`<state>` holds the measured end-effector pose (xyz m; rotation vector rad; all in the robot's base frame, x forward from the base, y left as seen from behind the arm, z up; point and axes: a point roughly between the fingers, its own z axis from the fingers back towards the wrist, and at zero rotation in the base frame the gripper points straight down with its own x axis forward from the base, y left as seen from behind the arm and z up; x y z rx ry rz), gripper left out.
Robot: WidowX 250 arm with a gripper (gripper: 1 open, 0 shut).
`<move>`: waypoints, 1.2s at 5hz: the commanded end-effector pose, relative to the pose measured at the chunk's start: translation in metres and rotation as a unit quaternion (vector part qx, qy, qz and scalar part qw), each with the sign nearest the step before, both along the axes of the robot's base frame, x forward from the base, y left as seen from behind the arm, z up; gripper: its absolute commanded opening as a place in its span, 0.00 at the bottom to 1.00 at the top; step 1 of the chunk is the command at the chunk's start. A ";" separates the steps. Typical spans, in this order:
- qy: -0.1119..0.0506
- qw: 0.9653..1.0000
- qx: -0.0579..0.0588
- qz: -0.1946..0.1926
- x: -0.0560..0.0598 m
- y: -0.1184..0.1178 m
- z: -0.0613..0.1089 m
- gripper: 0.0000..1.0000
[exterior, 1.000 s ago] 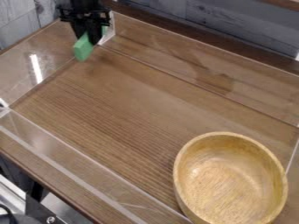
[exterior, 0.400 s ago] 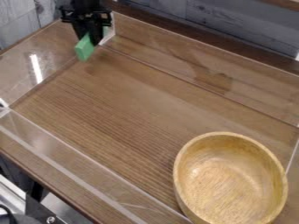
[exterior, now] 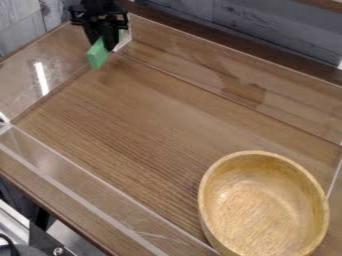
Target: Put the green block in the brown bowl
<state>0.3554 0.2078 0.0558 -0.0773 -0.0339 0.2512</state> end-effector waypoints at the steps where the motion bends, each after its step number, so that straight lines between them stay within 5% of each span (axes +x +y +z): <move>1: -0.031 0.999 0.019 -0.001 0.011 0.005 0.024 0.00; 2: -0.040 0.999 0.019 0.004 0.021 0.004 0.030 0.00; 6: -0.064 0.997 0.015 0.037 0.019 0.007 0.038 0.00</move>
